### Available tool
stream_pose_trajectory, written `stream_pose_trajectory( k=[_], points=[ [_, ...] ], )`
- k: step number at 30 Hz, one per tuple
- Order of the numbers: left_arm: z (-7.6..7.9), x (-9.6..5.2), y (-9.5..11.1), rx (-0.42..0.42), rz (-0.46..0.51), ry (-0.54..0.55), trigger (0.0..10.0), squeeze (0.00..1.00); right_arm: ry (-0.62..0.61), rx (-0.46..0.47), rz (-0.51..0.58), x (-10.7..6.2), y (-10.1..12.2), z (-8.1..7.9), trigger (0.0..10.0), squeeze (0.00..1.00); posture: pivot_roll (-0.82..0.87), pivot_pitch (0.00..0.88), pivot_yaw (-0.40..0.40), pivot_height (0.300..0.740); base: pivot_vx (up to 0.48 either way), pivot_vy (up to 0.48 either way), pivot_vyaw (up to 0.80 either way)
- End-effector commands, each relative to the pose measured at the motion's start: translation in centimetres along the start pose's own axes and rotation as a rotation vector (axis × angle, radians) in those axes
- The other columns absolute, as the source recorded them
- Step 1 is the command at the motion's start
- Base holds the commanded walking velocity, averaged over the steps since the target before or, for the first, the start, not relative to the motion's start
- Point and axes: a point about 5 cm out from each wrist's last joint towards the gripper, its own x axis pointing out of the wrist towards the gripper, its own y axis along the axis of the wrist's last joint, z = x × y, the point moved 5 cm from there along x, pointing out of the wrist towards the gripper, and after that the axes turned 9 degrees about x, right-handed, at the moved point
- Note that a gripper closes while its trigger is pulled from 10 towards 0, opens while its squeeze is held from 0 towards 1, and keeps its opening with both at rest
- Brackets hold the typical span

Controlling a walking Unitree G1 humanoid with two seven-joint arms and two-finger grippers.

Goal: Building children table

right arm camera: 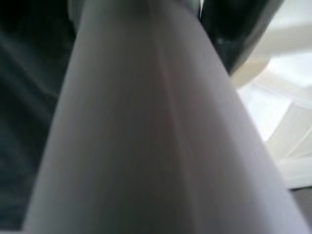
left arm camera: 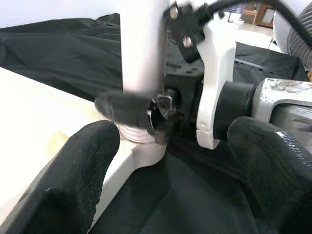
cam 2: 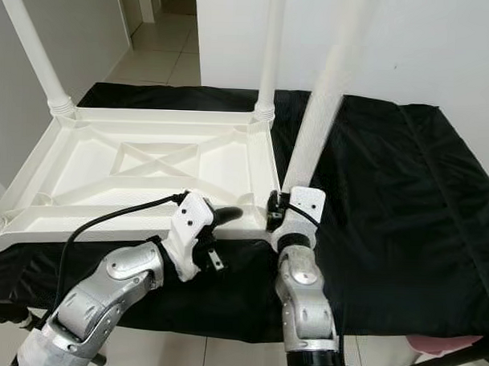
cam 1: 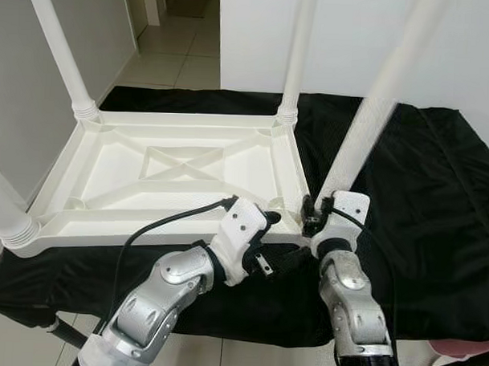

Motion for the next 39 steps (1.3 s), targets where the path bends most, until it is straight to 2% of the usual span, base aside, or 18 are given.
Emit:
stream_pose_trajectory(
  k=[1,4,6,8,9,10,11,12,14,18,26,27,28,29,30,31,39],
  points=[
    [0.1,0.0,-0.4,0.002,-0.015,-0.005,10.0,0.00,0.012,0.006,-0.025,0.0,-0.7,0.5,10.0,1.00,-0.09,0.054,0.044,0.740,0.000,0.000,0.00],
    [0.3,0.0,-0.4,0.000,-0.017,-0.006,10.0,0.00,0.103,-0.024,-0.010,0.3,0.1,1.0,10.0,1.00,-0.08,0.057,0.042,0.740,0.000,0.000,0.00],
    [0.3,-0.1,-0.4,0.000,-0.017,-0.005,10.0,0.00,0.150,-0.038,-0.017,0.4,0.1,0.8,10.0,1.00,-0.08,0.056,0.040,0.740,0.000,0.000,0.00],
    [0.2,-0.1,-0.4,0.000,-0.019,-0.001,10.0,0.00,0.261,-0.054,-0.028,0.6,0.3,0.7,10.0,1.00,-0.08,0.056,0.039,0.740,0.000,0.000,0.00],
    [0.2,-0.1,-0.4,0.000,-0.019,-0.001,10.0,0.00,0.261,-0.054,-0.028,0.6,0.3,0.7,10.0,1.00,-0.08,0.056,0.039,0.740,0.000,0.000,0.00],
    [0.1,-0.1,-0.4,0.001,-0.019,0.000,10.0,0.00,0.313,-0.066,-0.025,0.7,0.6,0.6,10.0,0.45,-0.08,0.056,0.039,0.740,0.000,0.000,0.00],
    [0.1,-0.1,-0.4,0.006,-0.021,0.001,10.0,0.00,0.388,-0.102,-0.029,0.6,0.7,0.5,10.0,0.00,-0.08,0.059,0.040,0.740,0.000,0.000,0.00],
    [0.1,-0.1,-0.4,0.006,-0.021,0.001,10.0,0.00,0.388,-0.102,-0.029,0.6,0.7,0.5,10.0,0.00,-0.08,0.059,0.040,0.740,0.000,0.000,0.00],
    [0.0,-0.1,-0.4,0.008,-0.021,0.005,10.0,0.00,0.492,-0.168,-0.030,0.9,1.5,1.1,10.0,0.00,-0.08,0.057,0.042,0.740,0.000,0.000,0.00],
    [-0.2,-0.1,-0.4,0.008,-0.020,0.008,10.0,0.00,0.556,-0.203,-0.038,1.2,2.1,1.6,10.0,0.00,-0.09,0.058,0.044,0.740,0.000,0.000,0.00],
    [0.0,0.1,-0.3,0.009,-0.017,0.004,10.0,0.00,0.696,-0.254,-0.075,2.1,2.5,1.2,10.0,0.00,-0.09,0.058,0.046,0.740,0.000,0.000,0.00],
    [0.0,0.1,-0.3,0.008,-0.018,0.003,10.0,0.00,0.716,-0.263,-0.081,2.3,2.5,1.1,9.5,0.00,-0.09,0.058,0.046,0.740,0.000,0.000,0.00],
    [0.0,0.1,-0.3,0.009,-0.019,0.001,10.0,0.00,0.732,-0.272,-0.089,2.4,2.5,0.9,6.9,0.00,-0.08,0.056,0.050,0.740,0.000,0.000,0.00],
    [0.0,0.0,-0.3,0.010,-0.021,-0.002,10.0,0.00,0.750,-0.278,-0.099,2.5,2.3,0.9,3.5,0.00,-0.08,0.056,0.050,0.740,0.000,0.000,0.00],
    [0.0,0.0,-0.3,0.010,-0.021,-0.002,10.0,0.00,0.750,-0.278,-0.099,2.5,2.3,0.9,3.5,0.00,-0.08,0.056,0.050,0.740,0.000,0.000,0.00],
    [-0.1,0.0,-0.3,0.012,-0.023,-0.003,10.0,0.00,0.759,-0.279,-0.109,2.5,2.1,0.9,0.0,0.00,-0.08,0.055,0.050,0.740,0.000,0.000,0.00],
    [-0.2,-0.1,-0.3,0.018,-0.023,0.000,10.0,0.00,0.774,-0.273,-0.155,2.2,1.0,1.7,0.0,0.00,-0.07,0.048,0.047,0.740,0.000,0.000,0.00]
  ],
)
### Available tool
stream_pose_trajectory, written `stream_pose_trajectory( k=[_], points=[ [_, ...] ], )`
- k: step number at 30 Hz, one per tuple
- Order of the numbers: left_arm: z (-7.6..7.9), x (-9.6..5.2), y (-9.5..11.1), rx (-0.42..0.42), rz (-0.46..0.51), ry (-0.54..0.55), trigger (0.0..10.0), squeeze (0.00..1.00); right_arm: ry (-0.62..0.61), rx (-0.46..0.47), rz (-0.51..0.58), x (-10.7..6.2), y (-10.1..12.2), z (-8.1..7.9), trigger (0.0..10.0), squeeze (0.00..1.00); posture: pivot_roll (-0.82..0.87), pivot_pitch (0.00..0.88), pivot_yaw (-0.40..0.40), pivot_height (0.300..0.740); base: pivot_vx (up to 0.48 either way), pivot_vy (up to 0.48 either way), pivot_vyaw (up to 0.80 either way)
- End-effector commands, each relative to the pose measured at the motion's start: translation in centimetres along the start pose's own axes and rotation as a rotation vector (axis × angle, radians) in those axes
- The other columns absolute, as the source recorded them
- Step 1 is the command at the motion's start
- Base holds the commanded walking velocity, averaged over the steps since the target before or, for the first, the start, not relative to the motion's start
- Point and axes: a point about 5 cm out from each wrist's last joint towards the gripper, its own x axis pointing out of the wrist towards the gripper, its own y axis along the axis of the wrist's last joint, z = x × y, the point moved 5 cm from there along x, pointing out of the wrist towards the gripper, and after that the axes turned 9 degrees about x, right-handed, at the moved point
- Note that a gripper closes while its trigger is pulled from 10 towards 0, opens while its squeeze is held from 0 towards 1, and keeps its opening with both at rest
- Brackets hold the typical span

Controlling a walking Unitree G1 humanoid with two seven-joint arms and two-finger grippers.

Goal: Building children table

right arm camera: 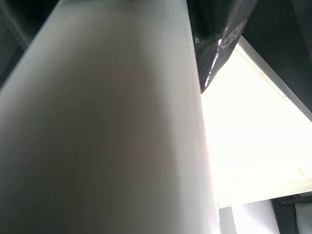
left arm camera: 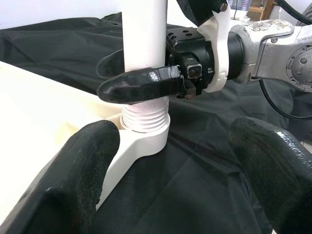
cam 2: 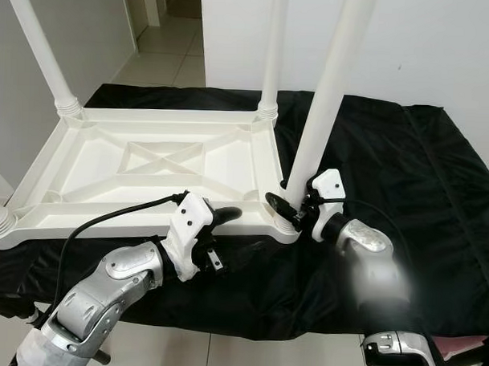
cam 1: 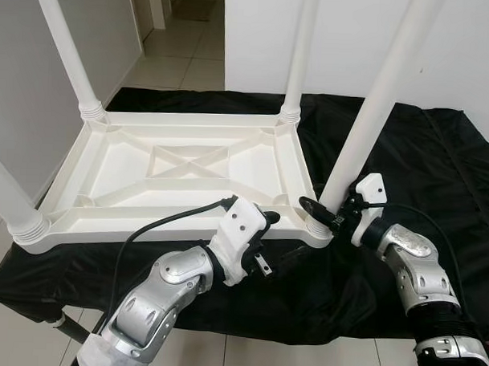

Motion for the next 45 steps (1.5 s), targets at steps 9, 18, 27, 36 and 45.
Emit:
stream_pose_trajectory(
  k=[9,18,27,36,45],
  points=[
    [0.1,0.0,-0.2,0.010,-0.017,-0.009,10.0,0.00,-0.034,0.070,-0.065,-1.2,-2.6,0.5,10.0,0.00,-0.07,0.046,0.046,0.740,0.000,0.000,0.00],
    [0.5,0.0,-0.4,0.004,-0.016,-0.019,10.0,0.00,-0.195,0.108,-0.022,-1.0,-2.3,1.0,10.0,0.00,-0.09,0.042,0.038,0.740,0.000,0.000,0.00],
    [0.5,0.1,-0.4,0.005,-0.016,-0.019,10.0,0.00,-0.316,0.112,-0.018,-0.8,-2.0,0.2,10.0,0.00,-0.09,0.041,0.034,0.740,0.000,0.000,0.00],
    [-0.3,0.0,-0.4,0.013,-0.014,0.004,10.0,0.00,-0.597,0.202,0.004,-1.2,-2.4,-1.1,10.0,0.00,-0.09,0.040,0.024,0.740,0.000,0.000,0.00],
    [-0.5,0.1,-0.3,0.018,-0.011,0.014,10.0,0.00,-0.819,0.246,0.015,-1.8,-3.2,-2.5,10.0,0.00,-0.08,0.043,0.013,0.740,0.000,0.000,0.00]
  ],
)
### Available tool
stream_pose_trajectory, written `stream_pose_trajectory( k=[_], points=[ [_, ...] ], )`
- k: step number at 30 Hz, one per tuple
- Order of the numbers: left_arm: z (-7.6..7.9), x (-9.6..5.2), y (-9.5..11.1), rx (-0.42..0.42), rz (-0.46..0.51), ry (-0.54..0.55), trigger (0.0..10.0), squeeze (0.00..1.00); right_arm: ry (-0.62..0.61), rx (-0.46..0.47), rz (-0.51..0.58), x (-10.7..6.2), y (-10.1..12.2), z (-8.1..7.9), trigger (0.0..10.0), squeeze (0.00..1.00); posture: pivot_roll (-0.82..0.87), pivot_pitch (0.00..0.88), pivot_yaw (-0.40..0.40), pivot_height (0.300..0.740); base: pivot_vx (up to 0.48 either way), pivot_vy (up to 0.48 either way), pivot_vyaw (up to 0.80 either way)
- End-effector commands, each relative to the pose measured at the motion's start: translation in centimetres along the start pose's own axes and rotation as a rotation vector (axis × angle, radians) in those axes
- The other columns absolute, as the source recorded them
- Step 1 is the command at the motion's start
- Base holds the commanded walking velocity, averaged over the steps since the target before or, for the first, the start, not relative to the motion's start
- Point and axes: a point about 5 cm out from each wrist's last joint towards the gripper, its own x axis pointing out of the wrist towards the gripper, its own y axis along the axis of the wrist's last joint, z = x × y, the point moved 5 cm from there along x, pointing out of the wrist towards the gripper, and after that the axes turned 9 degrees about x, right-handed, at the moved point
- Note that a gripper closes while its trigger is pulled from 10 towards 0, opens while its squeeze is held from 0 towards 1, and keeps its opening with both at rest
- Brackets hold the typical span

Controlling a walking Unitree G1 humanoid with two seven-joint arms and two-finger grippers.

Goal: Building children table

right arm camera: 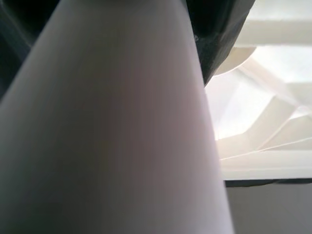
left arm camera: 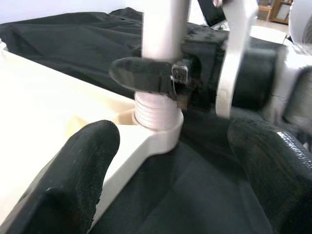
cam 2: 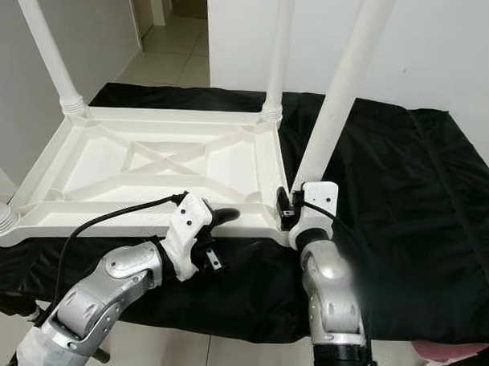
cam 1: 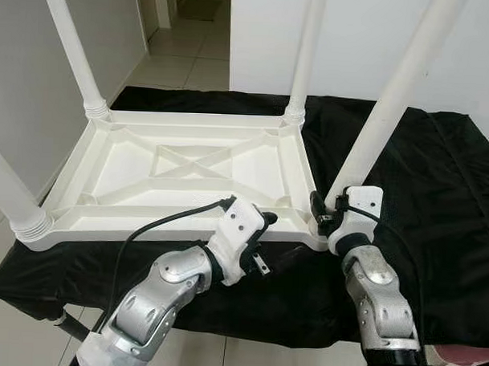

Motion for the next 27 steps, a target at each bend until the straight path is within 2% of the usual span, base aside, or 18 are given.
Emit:
stream_pose_trajectory(
  k=[1,4,7,12,13,21,22,24,25,27],
  points=[
    [-0.3,0.0,0.2,0.027,0.005,0.011,10.0,0.00,-0.130,0.030,-0.093,-0.9,-2.6,1.2,10.0,0.00,-0.08,0.043,0.013,0.740,0.000,0.000,0.00],
    [-0.5,-0.1,0.2,0.029,0.003,0.018,10.0,0.00,-0.213,0.048,-0.088,-1.6,-2.7,1.0,10.0,0.00,-0.08,0.043,0.005,0.740,0.000,0.000,0.00],
    [-0.6,-0.1,0.2,0.027,0.004,0.022,10.0,0.00,-0.219,0.066,-0.123,-2.0,-3.1,0.1,10.0,0.00,-0.08,0.043,0.006,0.740,0.000,0.000,0.00],
    [-0.5,0.1,0.2,0.029,0.004,0.016,10.0,0.00,-0.224,0.056,-0.113,-2.2,-2.7,0.3,10.0,0.00,-0.09,0.049,0.013,0.740,0.000,0.000,0.00],
    [-0.5,0.1,0.2,0.029,0.005,0.012,10.0,0.00,-0.221,0.060,-0.111,-2.2,-2.6,0.4,10.0,1.00,-0.09,0.049,0.013,0.740,0.000,0.000,0.00],
    [-0.7,0.1,0.2,0.036,0.003,0.015,10.0,0.00,-0.176,0.053,-0.083,-1.8,-1.7,0.3,10.0,1.00,-0.09,0.049,0.019,0.740,0.000,0.000,0.00],
    [-0.8,0.1,0.2,0.035,0.002,0.016,10.0,0.00,-0.096,0.044,-0.050,-1.2,-0.6,0.4,10.0,0.79,-0.09,0.052,0.025,0.740,0.000,0.000,0.00],
    [-0.8,0.1,0.2,0.035,0.002,0.016,10.0,0.00,-0.065,0.041,-0.044,-1.0,-0.4,0.4,10.0,0.79,-0.10,0.047,0.027,0.740,0.000,0.000,0.00],
    [-0.8,0.0,0.2,0.033,0.002,0.016,10.0,0.00,-0.038,0.035,-0.052,-0.7,-0.3,0.7,10.0,0.00,-0.10,0.047,0.028,0.740,0.000,0.000,0.00],
    [-0.8,0.0,0.2,0.032,0.002,0.016,10.0,0.00,-0.025,0.032,-0.059,-0.6,-0.3,0.9,10.0,0.00,-0.10,0.047,0.028,0.740,0.000,0.000,0.00]
  ],
)
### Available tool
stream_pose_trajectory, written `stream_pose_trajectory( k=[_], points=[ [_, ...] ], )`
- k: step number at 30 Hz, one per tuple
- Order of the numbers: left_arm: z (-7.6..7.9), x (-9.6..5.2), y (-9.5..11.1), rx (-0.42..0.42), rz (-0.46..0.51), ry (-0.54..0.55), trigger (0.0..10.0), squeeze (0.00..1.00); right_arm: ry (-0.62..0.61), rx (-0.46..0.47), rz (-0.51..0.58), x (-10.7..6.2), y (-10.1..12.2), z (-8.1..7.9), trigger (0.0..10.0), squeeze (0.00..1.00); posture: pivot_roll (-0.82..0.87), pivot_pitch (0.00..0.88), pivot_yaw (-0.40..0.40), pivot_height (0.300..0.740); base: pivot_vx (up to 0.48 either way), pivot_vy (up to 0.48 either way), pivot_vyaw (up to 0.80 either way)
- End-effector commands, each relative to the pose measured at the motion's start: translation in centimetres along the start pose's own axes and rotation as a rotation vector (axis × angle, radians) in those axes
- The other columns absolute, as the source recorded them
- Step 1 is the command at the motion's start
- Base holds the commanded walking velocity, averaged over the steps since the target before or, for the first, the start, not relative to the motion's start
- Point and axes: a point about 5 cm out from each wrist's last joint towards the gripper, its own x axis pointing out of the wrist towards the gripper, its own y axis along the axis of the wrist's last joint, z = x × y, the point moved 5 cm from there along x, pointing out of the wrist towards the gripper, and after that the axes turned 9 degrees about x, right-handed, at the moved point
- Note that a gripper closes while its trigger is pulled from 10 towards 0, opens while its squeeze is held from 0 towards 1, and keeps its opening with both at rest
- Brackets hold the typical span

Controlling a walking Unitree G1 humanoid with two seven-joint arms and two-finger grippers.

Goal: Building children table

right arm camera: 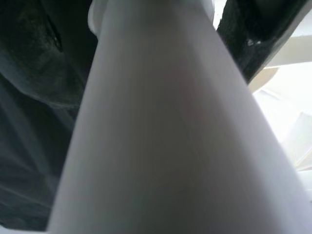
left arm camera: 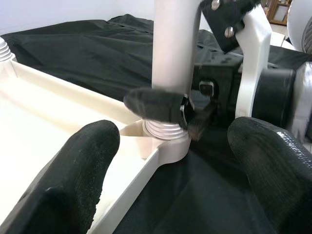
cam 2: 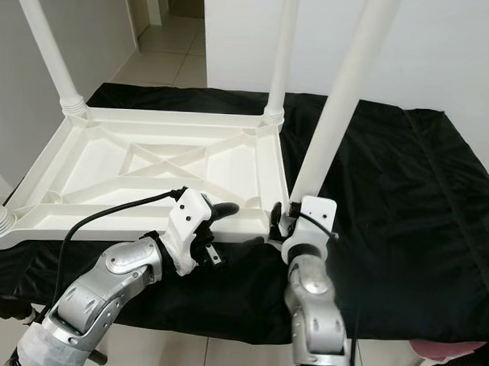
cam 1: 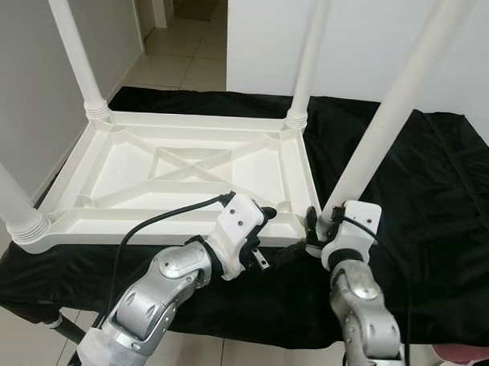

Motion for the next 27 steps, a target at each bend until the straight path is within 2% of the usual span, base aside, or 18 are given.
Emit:
stream_pose_trajectory(
  k=[1,3,5,6,8,14,17,20,25,26,27],
  points=[
    [-0.3,0.0,-0.2,0.010,-0.010,0.007,10.0,0.00,0.020,0.015,-0.015,0.2,-0.2,0.2,10.0,0.00,-0.10,0.047,0.028,0.740,0.000,0.000,0.00],
    [-0.2,-0.1,-0.2,0.012,-0.011,0.001,10.0,0.00,0.056,-0.017,-0.036,0.4,-0.4,0.4,10.0,0.00,-0.10,0.045,0.030,0.740,0.000,0.000,0.00],
    [0.2,0.0,-0.4,0.018,-0.013,-0.017,10.0,0.00,0.191,-0.052,-0.061,0.7,-0.6,0.5,10.0,0.00,-0.10,0.040,0.037,0.740,0.000,0.000,0.00],
    [0.2,0.0,-0.4,0.018,-0.013,-0.017,10.0,0.00,0.191,-0.052,-0.061,0.7,-0.6,0.5,10.0,0.00,-0.10,0.040,0.037,0.740,0.000,0.000,0.00],
    [0.5,0.1,-0.3,0.015,-0.011,-0.028,10.0,0.00,0.294,-0.066,-0.050,0.7,-0.3,0.2,10.0,0.00,-0.10,0.042,0.039,0.740,0.000,0.000,0.00],
    [0.8,0.0,-0.5,0.010,-0.017,-0.037,10.0,0.00,0.416,-0.095,-0.044,0.9,-0.2,-0.2,10.0,0.00,-0.10,0.042,0.048,0.740,0.000,0.000,0.00],
    [0.9,0.0,-0.6,0.012,-0.025,-0.047,10.0,0.00,0.584,-0.156,-0.050,1.3,-0.1,-0.7,10.0,0.00,-0.09,0.042,0.052,0.740,0.000,0.000,0.00],
    [0.8,0.1,-0.6,0.017,-0.026,-0.051,10.0,0.00,0.650,-0.188,-0.051,1.5,0.0,-0.8,10.0,0.00,-0.09,0.037,0.052,0.740,0.000,0.000,0.00],
    [0.8,0.1,-0.5,0.019,-0.026,-0.051,10.0,0.00,0.690,-0.202,-0.059,1.9,0.0,-0.9,10.0,0.00,-0.09,0.037,0.052,0.740,0.000,0.000,0.00],
    [0.8,0.1,-0.5,0.021,-0.027,-0.050,10.0,0.00,0.707,-0.213,-0.061,2.2,0.0,-1.0,4.9,0.00,-0.09,0.037,0.051,0.740,0.000,0.000,0.00],
    [0.7,0.1,-0.5,0.023,-0.027,-0.050,10.0,0.00,0.722,-0.216,-0.068,2.3,-0.1,-1.1,4.7,0.00,-0.09,0.037,0.051,0.740,0.000,0.000,0.00]
  ],
)
